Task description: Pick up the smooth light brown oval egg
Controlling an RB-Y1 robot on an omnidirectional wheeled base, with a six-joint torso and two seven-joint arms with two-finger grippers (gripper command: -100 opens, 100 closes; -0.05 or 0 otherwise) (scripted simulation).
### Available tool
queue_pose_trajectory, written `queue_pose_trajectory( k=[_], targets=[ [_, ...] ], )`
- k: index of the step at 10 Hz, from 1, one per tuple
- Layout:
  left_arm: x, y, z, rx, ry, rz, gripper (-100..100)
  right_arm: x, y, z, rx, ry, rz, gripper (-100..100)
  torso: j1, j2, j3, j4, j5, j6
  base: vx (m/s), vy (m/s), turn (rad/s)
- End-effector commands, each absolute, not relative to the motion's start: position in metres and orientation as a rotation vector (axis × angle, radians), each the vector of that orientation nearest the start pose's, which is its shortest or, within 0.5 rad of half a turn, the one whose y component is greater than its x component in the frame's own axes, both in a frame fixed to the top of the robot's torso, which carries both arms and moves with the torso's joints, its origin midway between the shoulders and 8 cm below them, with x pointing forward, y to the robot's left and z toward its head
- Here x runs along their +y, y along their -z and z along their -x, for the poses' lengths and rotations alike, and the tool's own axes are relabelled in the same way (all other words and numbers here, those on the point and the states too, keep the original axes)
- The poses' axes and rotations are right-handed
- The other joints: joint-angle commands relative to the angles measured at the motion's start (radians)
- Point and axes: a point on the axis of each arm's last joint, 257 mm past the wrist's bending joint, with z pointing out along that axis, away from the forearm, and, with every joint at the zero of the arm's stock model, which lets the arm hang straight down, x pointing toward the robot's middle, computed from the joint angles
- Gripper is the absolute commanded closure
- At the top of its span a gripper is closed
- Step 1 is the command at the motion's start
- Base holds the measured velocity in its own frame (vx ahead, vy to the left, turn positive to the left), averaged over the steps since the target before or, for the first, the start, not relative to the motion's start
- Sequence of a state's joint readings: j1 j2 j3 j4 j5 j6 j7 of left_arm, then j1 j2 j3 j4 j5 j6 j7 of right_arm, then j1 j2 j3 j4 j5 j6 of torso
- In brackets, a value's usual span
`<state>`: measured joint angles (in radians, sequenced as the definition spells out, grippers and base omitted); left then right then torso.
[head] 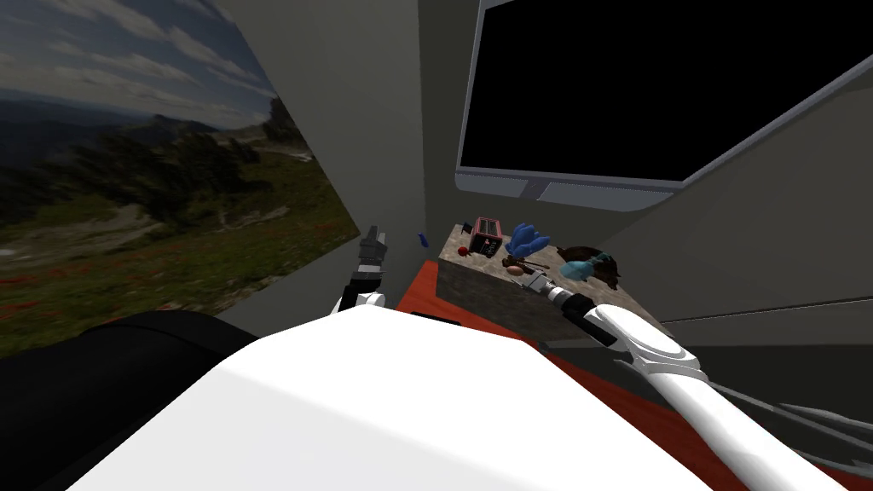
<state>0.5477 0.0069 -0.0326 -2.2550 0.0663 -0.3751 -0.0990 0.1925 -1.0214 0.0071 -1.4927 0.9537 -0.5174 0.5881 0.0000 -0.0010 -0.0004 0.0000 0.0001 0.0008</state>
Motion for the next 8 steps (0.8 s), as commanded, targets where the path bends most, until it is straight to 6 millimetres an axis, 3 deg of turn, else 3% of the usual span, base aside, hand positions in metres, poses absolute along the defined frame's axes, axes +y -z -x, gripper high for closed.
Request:
queue_pose_trajectory(
  k=[1, 4, 5, 8],
  targets=[
    [0.284, 0.029, -0.363, 0.744, 1.224, 0.812, 0, -0.450, 0.249, -0.443, 1.643, 0.369, 1.231, -100, 0.000, 0.000, 0.000, 0.000, 0.000, 0.000, 0.022, 0.010, 0.105],
    [0.284, 0.029, -0.363, 0.744, 1.224, 0.812, 0, -0.502, 0.270, -0.421, 1.690, 0.485, 1.414, -100, -0.001, -0.002, -0.001, 0.000, 0.000, 0.000, 0.048, 0.006, 0.154],
    [0.284, 0.029, -0.363, 0.744, 1.224, 0.812, 0, -0.502, 0.270, -0.421, 1.690, 0.485, 1.414, -100, -0.001, -0.003, -0.001, -0.001, 0.000, 0.000, 0.044, 0.000, 0.057],
    [0.284, 0.029, -0.363, 0.744, 1.224, 0.812, 0, -0.540, 0.289, -0.397, 1.733, 0.547, 1.553, -100, -0.001, -0.002, -0.001, -0.001, 0.000, 0.000, 0.057, -0.010, 0.127]
  ],
)
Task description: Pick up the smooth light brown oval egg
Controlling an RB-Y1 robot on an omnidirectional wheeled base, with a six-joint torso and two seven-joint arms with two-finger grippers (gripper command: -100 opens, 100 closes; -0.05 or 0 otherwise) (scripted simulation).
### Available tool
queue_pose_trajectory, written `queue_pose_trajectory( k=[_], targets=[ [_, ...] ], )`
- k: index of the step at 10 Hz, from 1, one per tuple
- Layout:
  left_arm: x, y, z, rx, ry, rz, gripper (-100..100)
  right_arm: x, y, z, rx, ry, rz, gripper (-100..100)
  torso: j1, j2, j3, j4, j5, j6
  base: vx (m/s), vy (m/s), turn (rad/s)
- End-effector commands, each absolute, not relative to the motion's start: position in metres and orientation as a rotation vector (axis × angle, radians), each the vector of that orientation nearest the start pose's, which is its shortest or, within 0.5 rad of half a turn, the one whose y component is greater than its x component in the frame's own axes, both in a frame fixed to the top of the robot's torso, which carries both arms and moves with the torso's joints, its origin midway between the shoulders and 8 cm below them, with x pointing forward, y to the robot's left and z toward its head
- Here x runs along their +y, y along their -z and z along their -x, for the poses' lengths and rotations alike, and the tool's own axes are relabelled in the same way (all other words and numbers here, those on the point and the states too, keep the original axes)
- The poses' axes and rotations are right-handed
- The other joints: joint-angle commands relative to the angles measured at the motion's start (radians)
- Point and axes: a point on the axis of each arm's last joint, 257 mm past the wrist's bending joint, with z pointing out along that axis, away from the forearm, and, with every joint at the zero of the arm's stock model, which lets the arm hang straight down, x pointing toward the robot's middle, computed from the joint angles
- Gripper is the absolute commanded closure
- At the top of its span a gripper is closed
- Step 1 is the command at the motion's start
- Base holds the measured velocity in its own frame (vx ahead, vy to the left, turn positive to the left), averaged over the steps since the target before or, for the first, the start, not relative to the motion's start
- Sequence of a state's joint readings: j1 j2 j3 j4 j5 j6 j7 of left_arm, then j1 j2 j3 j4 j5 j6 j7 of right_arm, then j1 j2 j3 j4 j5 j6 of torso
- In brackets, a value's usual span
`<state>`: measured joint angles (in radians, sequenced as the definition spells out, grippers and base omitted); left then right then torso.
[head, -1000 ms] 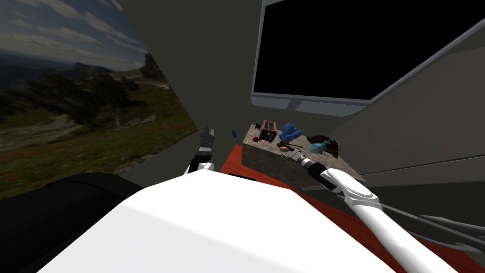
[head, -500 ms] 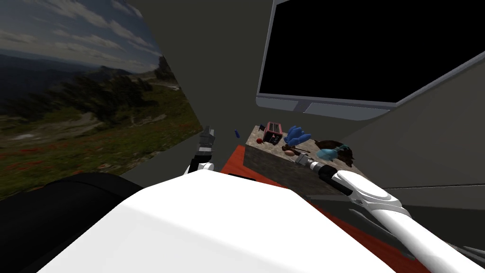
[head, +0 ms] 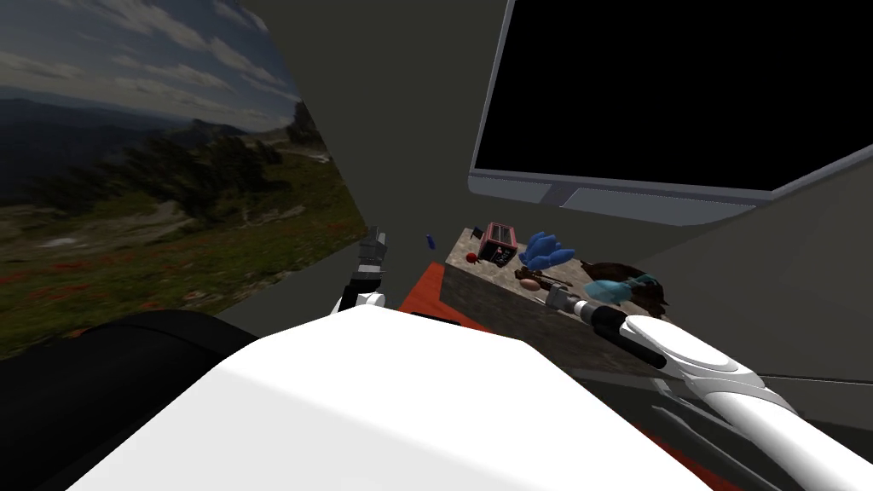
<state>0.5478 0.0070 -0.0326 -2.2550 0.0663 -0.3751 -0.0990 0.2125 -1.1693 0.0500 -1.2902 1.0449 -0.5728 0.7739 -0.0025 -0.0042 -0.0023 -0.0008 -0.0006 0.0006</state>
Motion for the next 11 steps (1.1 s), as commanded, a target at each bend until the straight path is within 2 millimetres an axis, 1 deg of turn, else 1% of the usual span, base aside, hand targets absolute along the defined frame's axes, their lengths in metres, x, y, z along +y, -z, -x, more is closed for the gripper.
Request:
queue_pose_trajectory(
  k=[1, 2, 3, 4, 5, 6, 7, 8, 11],
  targets=[
    [0.284, 0.029, -0.363, 0.744, 1.224, 0.812, 0, -0.549, 0.295, -0.389, 1.746, 0.556, 1.586, -100, 0.000, 0.000, 0.000, 0.000, 0.000, 0.000, 0.089, -0.021, 0.111],
    [0.284, 0.029, -0.363, 0.744, 1.224, 0.812, 0, -0.559, 0.308, -0.375, 1.771, 0.556, 1.630, -100, 0.000, -0.001, 0.000, 0.000, 0.000, 0.000, 0.141, -0.038, 0.136],
    [0.284, 0.029, -0.363, 0.744, 1.224, 0.812, 0, -0.555, 0.302, -0.383, 1.758, 0.554, 1.602, -100, -0.001, -0.004, -0.002, -0.001, 0.000, 0.000, 0.070, -0.025, 0.032],
    [0.284, 0.029, -0.363, 0.744, 1.224, 0.812, 0, -0.556, 0.304, -0.381, 1.759, 0.554, 1.609, 0, 0.000, -0.001, -0.001, 0.000, 0.000, 0.000, 0.011, -0.004, -0.002],
    [0.284, 0.029, -0.363, 0.744, 1.224, 0.812, 0, -0.562, 0.310, -0.381, 1.783, 0.570, 1.583, -100, 0.001, 0.002, 0.001, 0.000, 0.000, 0.000, -0.011, -0.008, 0.216],
    [0.284, 0.029, -0.363, 0.744, 1.224, 0.812, 0, -0.568, 0.315, -0.380, 1.803, 0.583, 1.564, -100, 0.002, 0.004, 0.002, 0.001, 0.000, -0.001, -0.042, -0.016, 0.296],
    [0.284, 0.029, -0.363, 0.744, 1.224, 0.812, 0, -0.564, 0.313, -0.381, 1.790, 0.572, 1.577, -100, 0.001, 0.006, 0.003, 0.001, 0.000, -0.001, -0.021, -0.010, 0.057],
    [0.284, 0.029, -0.363, 0.744, 1.224, 0.812, 0, -0.564, 0.314, -0.381, 1.792, 0.576, 1.574, 100, 0.001, 0.006, 0.003, 0.001, 0.000, 0.001, -0.005, 0.000, -0.017],
    [0.284, 0.029, -0.363, 0.744, 1.224, 0.812, 0, -0.564, 0.314, -0.381, 1.793, 0.575, 1.574, 100, 0.003, 0.005, 0.003, 0.001, 0.001, 0.000, 0.000, 0.000, 0.000]
  ],
)
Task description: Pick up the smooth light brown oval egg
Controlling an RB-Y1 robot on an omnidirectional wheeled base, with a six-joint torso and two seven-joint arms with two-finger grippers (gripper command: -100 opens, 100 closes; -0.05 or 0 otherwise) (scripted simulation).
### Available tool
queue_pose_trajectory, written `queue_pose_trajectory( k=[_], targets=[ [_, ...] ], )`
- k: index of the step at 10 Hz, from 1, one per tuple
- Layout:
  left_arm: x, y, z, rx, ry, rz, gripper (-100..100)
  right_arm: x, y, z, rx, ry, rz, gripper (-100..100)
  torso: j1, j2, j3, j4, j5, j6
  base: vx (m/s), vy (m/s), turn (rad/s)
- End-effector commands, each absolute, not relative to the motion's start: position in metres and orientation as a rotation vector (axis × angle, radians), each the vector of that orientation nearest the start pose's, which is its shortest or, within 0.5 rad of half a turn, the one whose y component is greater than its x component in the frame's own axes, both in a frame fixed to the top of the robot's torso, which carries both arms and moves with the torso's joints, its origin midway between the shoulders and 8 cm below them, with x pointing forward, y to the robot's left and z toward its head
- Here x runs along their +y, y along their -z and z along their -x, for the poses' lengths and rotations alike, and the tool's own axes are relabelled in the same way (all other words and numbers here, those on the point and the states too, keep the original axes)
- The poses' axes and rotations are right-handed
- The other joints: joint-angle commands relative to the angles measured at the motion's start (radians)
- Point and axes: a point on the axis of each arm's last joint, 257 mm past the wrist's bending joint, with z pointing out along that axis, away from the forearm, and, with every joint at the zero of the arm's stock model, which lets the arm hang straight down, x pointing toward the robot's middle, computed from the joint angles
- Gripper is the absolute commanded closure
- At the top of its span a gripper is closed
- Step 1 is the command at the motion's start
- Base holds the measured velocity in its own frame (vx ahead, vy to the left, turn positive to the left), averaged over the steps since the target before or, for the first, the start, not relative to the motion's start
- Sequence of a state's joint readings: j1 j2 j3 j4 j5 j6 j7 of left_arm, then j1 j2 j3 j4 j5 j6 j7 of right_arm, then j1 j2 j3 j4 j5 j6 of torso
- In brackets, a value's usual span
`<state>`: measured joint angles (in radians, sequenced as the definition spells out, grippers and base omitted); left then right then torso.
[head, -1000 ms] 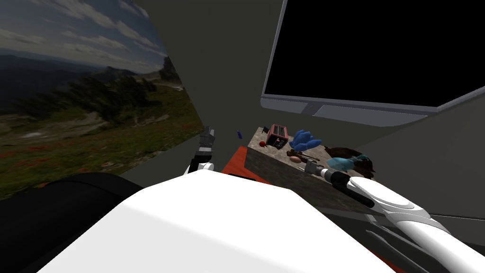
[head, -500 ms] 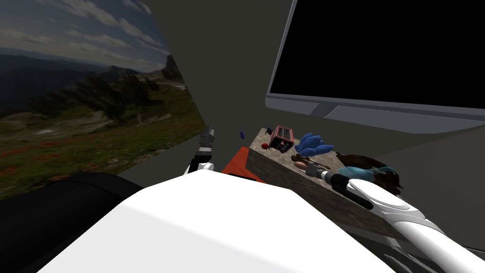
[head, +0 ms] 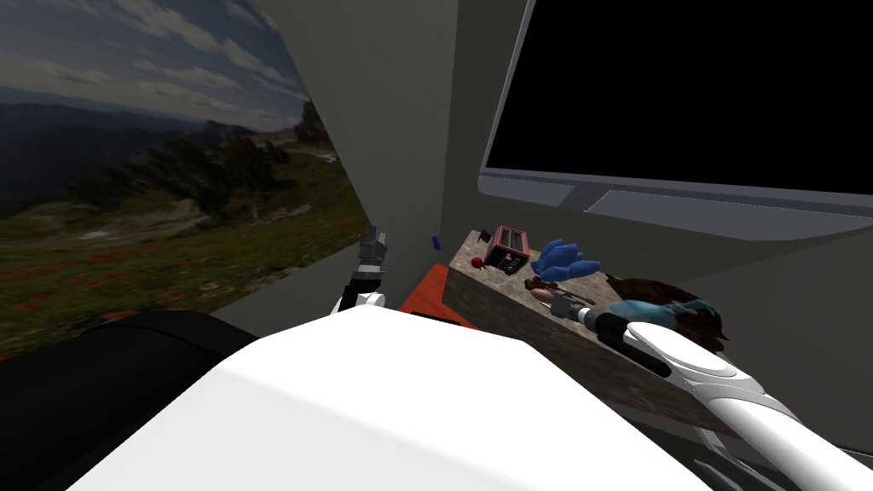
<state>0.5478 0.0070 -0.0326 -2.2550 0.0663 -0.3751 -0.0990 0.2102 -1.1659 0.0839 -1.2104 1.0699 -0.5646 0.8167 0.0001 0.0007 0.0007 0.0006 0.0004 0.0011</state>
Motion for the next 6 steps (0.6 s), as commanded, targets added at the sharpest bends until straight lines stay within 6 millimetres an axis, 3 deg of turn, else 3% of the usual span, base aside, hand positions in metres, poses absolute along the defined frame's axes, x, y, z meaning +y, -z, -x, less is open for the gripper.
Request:
queue_pose_trajectory(
  k=[1, 2, 3, 5, 6],
  targets=[
    [0.2844, 0.0290, -0.3633, 0.744, 1.224, 0.812, 0, -0.5643, 0.3142, -0.3809, 1.793, 0.575, 1.575, 100, 0.000, 0.000, 0.000, 0.000, 0.000, 0.000, 0.000, 0.000, 0.000],
    [0.2844, 0.0290, -0.3633, 0.744, 1.224, 0.812, 0, -0.5643, 0.3143, -0.3808, 1.793, 0.574, 1.575, 0, 0.000, 0.000, 0.000, 0.000, 0.000, 0.000, 0.000, 0.000, 0.000],
    [0.2844, 0.0290, -0.3633, 0.744, 1.224, 0.812, 0, -0.5611, 0.3085, -0.3809, 1.778, 0.567, 1.588, 100, 0.000, 0.000, 0.000, 0.000, 0.000, 0.000, 0.013, 0.005, -0.170],
    [0.2844, 0.0290, -0.3633, 0.744, 1.224, 0.812, 0, -0.5598, 0.3070, -0.3815, 1.770, 0.565, 1.597, 100, 0.001, 0.001, 0.001, 0.000, 0.000, 0.003, 0.020, 0.012, -0.173],
    [0.2844, 0.0290, -0.3633, 0.744, 1.224, 0.812, 0, -0.5597, 0.3069, -0.3808, 1.770, 0.563, 1.599, 0, 0.000, 0.001, 0.001, 0.000, 0.000, 0.001, 0.000, 0.000, 0.000]
  ],
)
